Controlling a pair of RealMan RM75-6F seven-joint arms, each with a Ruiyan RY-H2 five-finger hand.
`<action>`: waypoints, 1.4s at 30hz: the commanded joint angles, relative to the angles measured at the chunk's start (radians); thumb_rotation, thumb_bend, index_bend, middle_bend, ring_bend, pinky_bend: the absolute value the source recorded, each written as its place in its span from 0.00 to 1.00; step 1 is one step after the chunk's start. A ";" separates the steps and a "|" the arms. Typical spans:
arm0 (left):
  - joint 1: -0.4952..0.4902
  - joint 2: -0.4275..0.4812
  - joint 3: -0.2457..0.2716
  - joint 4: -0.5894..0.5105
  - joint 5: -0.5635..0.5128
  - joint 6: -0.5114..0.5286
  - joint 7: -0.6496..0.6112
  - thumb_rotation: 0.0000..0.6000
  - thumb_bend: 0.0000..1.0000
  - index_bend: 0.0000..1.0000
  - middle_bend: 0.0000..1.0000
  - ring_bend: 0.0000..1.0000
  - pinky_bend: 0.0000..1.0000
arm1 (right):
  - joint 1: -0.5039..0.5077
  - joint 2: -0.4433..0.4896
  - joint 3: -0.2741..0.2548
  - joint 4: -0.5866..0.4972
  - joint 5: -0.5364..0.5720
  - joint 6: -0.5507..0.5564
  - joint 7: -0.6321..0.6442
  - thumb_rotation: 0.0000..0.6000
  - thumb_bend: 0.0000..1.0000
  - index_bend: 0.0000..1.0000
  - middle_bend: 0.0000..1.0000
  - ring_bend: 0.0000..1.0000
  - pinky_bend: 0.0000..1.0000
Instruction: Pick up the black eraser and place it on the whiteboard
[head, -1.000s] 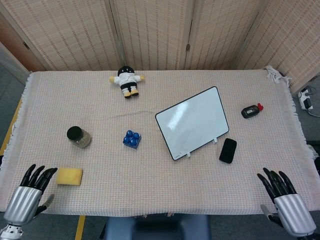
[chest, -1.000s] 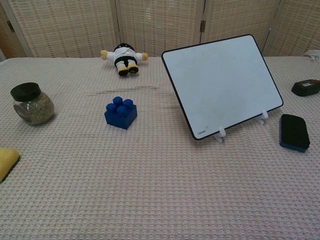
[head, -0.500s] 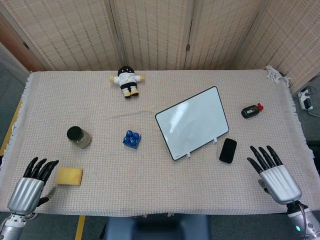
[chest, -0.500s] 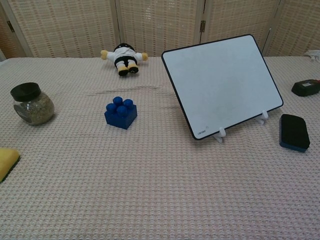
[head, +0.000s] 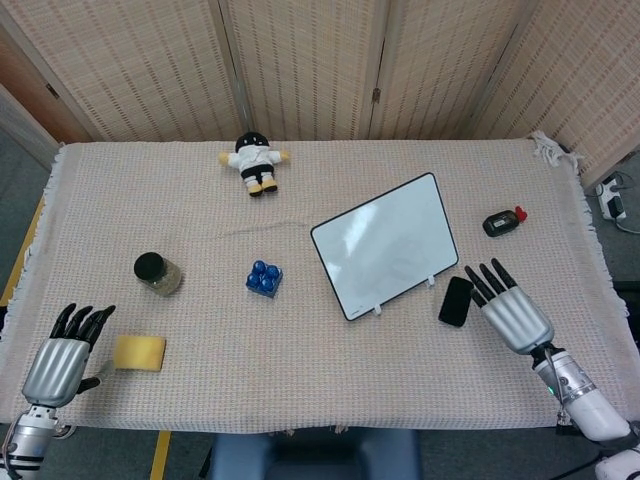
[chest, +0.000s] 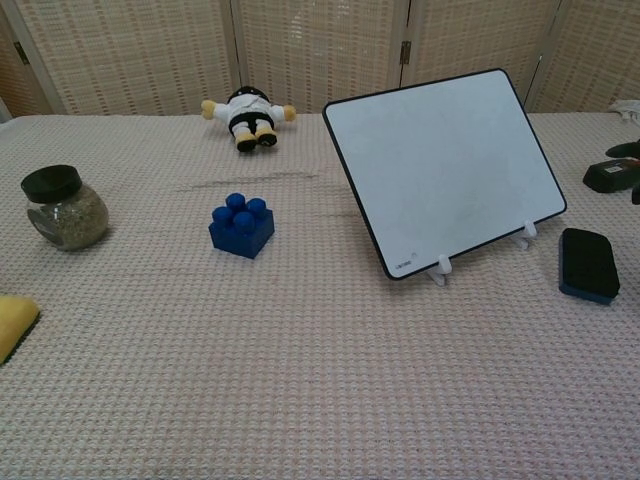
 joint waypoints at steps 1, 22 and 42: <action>-0.015 -0.005 -0.007 0.011 -0.028 -0.029 -0.007 1.00 0.31 0.12 0.21 0.13 0.06 | 0.037 -0.056 -0.012 0.066 -0.008 -0.023 0.021 1.00 0.31 0.29 0.00 0.00 0.00; -0.041 0.004 -0.013 0.028 -0.086 -0.071 -0.075 1.00 0.20 0.13 0.21 0.12 0.06 | 0.104 -0.217 -0.077 0.240 -0.035 -0.021 0.067 1.00 0.31 0.26 0.00 0.00 0.00; -0.041 0.002 -0.023 0.034 -0.128 -0.065 -0.069 1.00 0.20 0.13 0.21 0.13 0.06 | 0.142 -0.304 -0.107 0.353 -0.017 -0.041 0.090 1.00 0.31 0.26 0.00 0.00 0.00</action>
